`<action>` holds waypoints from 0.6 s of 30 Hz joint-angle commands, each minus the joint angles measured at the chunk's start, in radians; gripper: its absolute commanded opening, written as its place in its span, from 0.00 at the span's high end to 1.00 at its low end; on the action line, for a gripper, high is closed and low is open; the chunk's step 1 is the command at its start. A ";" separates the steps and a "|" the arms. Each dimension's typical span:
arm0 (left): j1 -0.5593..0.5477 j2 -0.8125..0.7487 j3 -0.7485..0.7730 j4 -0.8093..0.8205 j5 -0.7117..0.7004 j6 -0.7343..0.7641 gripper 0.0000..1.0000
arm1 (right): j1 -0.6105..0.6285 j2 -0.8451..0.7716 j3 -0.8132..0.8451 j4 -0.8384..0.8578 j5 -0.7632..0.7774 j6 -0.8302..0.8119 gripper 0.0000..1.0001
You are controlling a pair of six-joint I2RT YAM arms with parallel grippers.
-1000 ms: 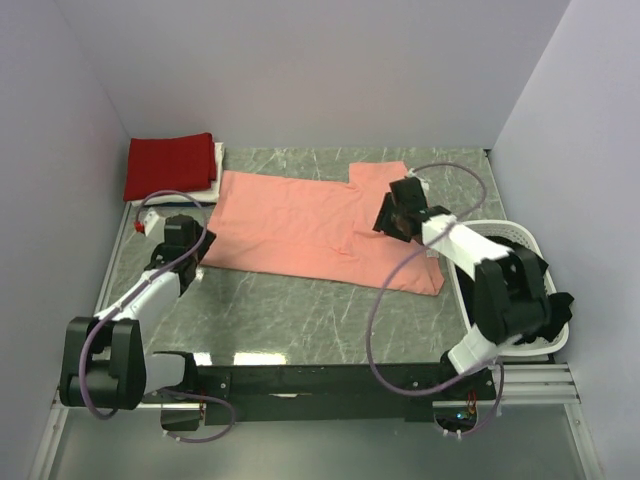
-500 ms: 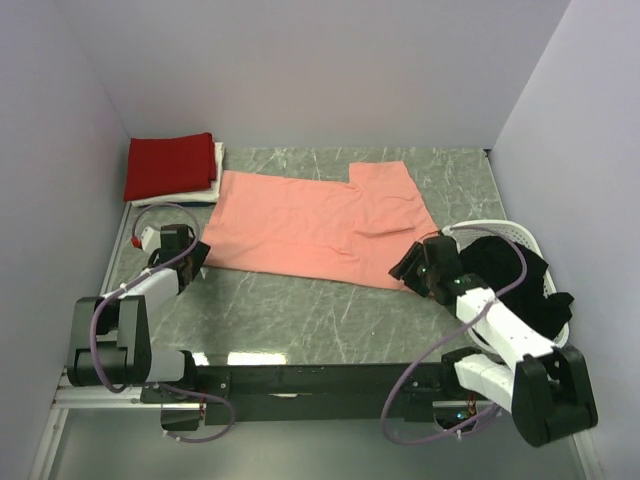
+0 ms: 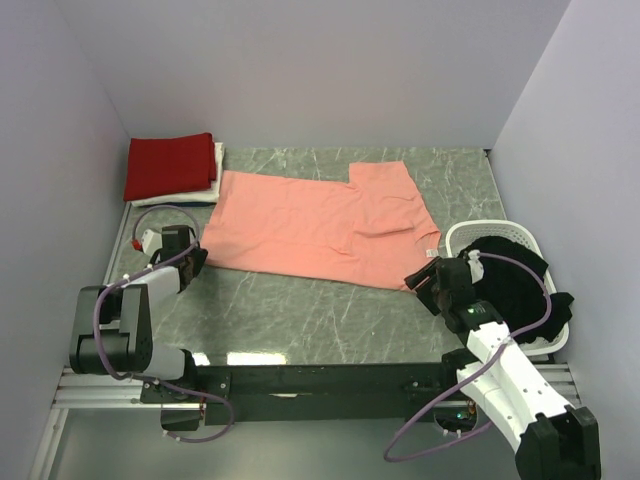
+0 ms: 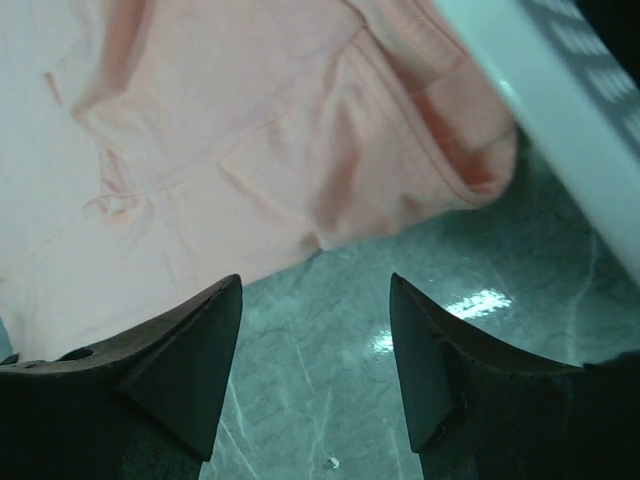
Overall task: Fold and stack the t-shirts
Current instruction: Fold the tshirt
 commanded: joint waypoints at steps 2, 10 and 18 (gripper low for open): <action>0.003 0.026 0.000 -0.004 -0.018 0.009 0.68 | -0.008 -0.016 -0.011 -0.058 0.079 0.058 0.33; 0.003 0.046 -0.005 0.011 -0.006 0.010 0.73 | -0.008 0.083 -0.014 -0.022 0.111 0.069 0.33; 0.003 0.036 0.006 -0.001 -0.009 0.021 0.89 | -0.034 0.264 0.032 0.082 0.177 0.020 0.37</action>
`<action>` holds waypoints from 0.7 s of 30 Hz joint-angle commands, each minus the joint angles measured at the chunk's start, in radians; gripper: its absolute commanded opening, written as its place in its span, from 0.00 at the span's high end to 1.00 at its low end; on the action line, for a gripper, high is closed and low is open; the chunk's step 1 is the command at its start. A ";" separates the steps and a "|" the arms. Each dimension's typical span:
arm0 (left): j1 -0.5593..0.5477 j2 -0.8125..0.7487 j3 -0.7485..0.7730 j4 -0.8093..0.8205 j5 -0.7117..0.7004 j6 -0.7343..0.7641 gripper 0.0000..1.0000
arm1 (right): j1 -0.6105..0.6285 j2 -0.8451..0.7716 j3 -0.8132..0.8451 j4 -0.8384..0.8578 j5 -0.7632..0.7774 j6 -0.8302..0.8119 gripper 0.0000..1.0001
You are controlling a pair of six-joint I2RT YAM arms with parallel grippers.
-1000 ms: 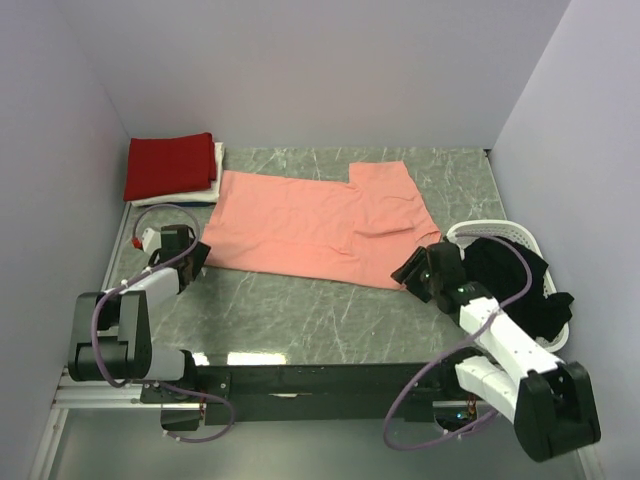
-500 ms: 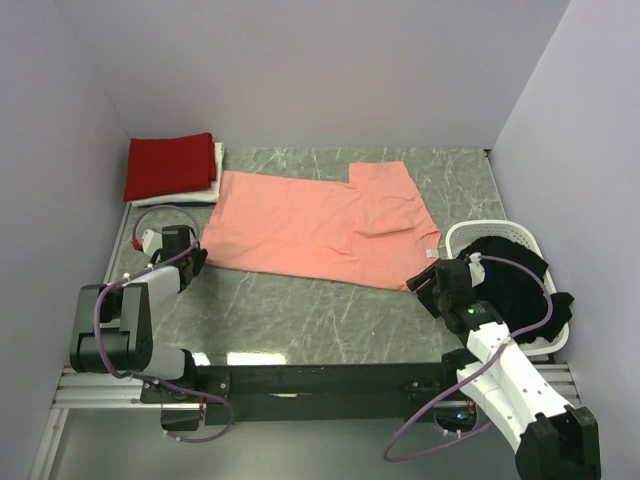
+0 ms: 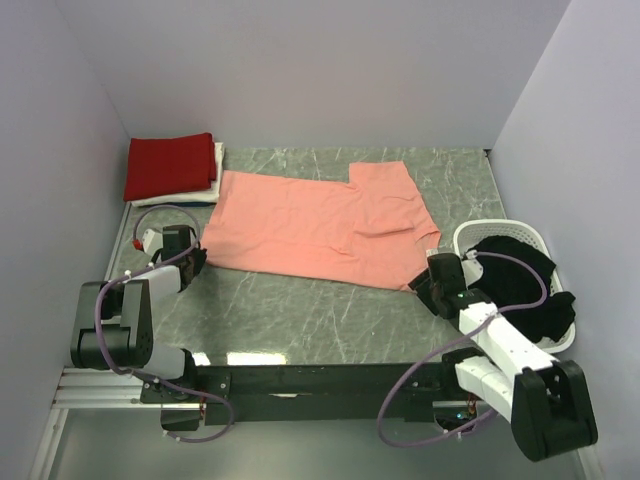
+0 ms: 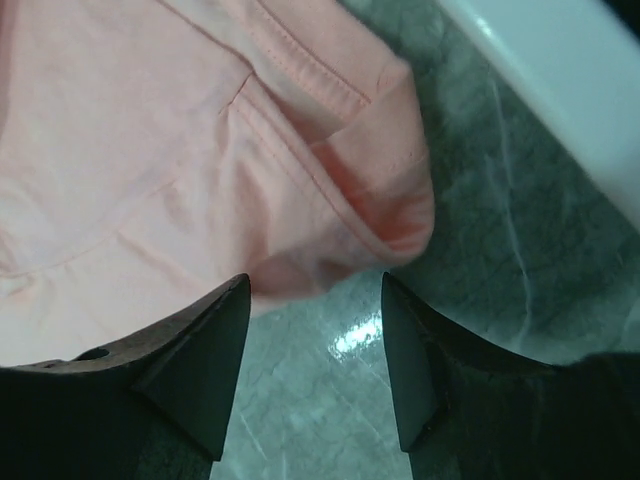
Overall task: Fold and stack the t-shirts
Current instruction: Fold the tshirt
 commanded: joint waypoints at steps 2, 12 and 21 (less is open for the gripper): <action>0.003 -0.013 0.004 -0.042 -0.009 0.022 0.93 | -0.029 0.117 0.065 0.043 0.030 -0.024 0.39; 0.003 -0.111 -0.020 -0.116 -0.052 0.032 0.99 | -0.044 0.191 0.148 0.009 -0.027 -0.075 1.00; 0.003 -0.372 -0.069 -0.318 -0.151 -0.019 0.99 | -0.078 -0.203 0.139 -0.226 -0.039 -0.110 1.00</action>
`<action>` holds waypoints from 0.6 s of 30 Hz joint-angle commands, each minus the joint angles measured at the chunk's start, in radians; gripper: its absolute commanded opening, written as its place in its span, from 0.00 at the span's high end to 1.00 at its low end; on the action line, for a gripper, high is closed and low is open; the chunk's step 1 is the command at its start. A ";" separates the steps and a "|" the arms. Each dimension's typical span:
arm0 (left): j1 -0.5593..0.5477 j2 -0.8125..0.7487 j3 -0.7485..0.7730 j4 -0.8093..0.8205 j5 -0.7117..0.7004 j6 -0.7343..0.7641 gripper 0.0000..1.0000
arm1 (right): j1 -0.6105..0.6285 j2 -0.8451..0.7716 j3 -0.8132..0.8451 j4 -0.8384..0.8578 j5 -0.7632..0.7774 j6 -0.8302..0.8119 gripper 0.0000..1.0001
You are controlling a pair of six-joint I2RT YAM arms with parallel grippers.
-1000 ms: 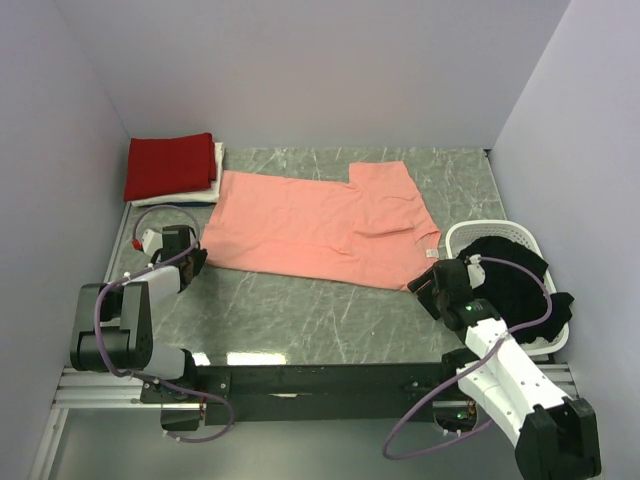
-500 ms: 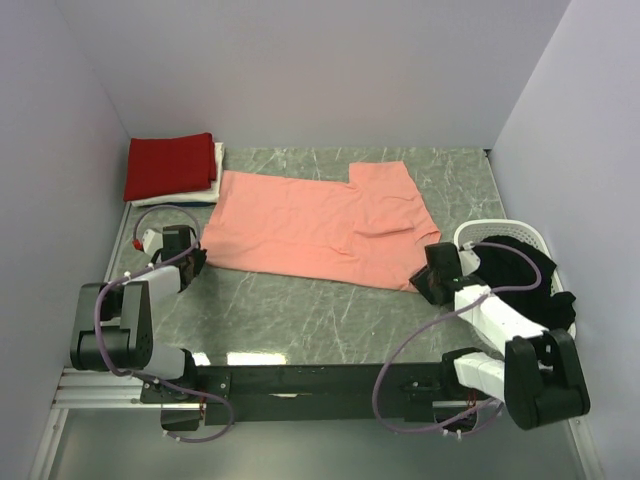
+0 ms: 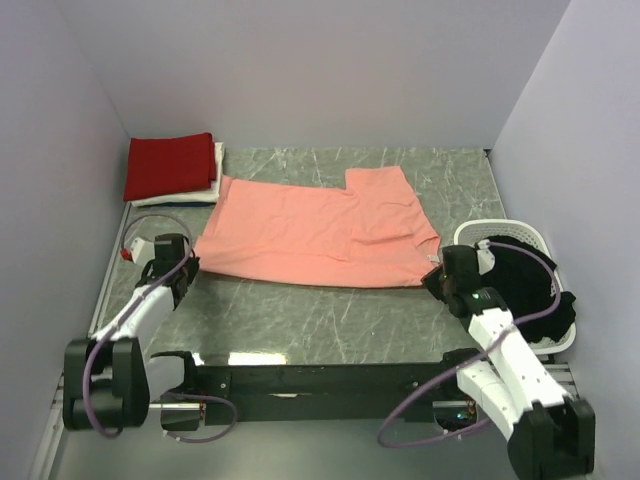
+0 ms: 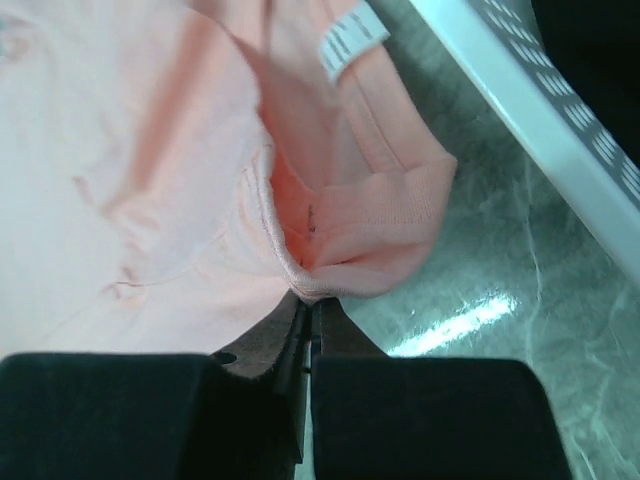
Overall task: Fold and stack the t-shirts
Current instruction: Fold the tshirt
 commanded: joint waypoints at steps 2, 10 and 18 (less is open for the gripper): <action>0.002 -0.167 -0.026 -0.164 -0.100 -0.033 0.99 | -0.015 -0.152 0.028 -0.167 0.002 -0.025 1.00; 0.003 -0.451 -0.057 -0.391 -0.137 -0.100 0.99 | -0.016 -0.392 0.052 -0.382 -0.049 -0.008 1.00; -0.018 -0.608 -0.112 -0.523 -0.136 -0.186 0.95 | -0.015 -0.571 0.094 -0.518 -0.119 0.026 0.98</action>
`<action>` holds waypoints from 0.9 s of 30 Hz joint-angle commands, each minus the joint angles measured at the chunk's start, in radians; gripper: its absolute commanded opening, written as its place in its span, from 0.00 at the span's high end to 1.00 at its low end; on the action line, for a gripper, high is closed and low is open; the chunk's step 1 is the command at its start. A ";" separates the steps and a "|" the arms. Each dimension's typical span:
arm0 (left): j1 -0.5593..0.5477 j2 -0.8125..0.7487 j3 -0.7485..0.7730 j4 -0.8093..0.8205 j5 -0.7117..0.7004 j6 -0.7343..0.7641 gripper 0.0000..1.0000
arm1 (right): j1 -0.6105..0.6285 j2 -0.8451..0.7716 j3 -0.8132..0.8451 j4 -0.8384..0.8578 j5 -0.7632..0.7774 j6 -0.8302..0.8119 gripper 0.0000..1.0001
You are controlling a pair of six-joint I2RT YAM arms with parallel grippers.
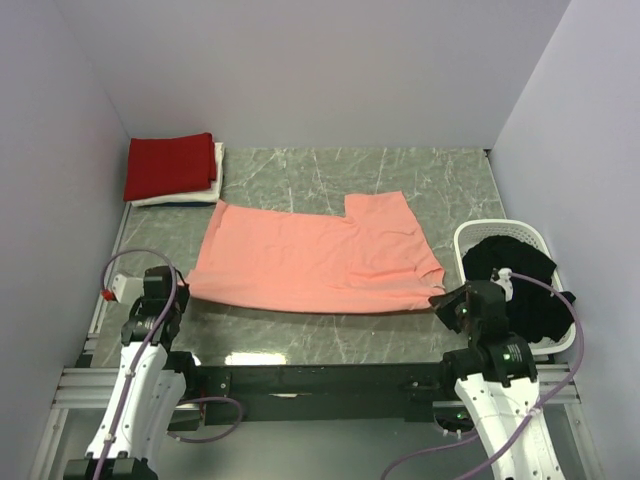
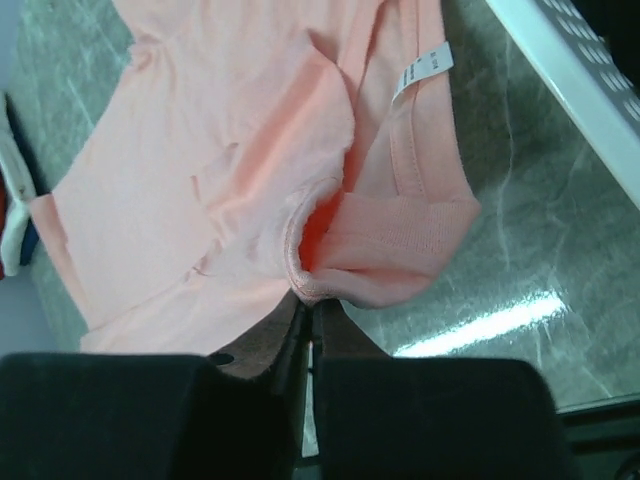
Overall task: Fold and stack the t-shirts
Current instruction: Fold the tshirt
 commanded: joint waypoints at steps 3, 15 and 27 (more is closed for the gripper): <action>-0.011 -0.034 -0.001 -0.061 -0.052 -0.052 0.78 | -0.010 -0.037 0.091 -0.103 0.015 -0.008 0.61; -0.019 0.397 0.371 0.223 0.078 0.268 0.47 | -0.008 0.386 0.300 0.203 -0.054 -0.238 0.28; -0.212 1.131 0.891 0.260 -0.049 0.477 0.50 | -0.008 1.044 0.590 0.599 -0.149 -0.347 0.33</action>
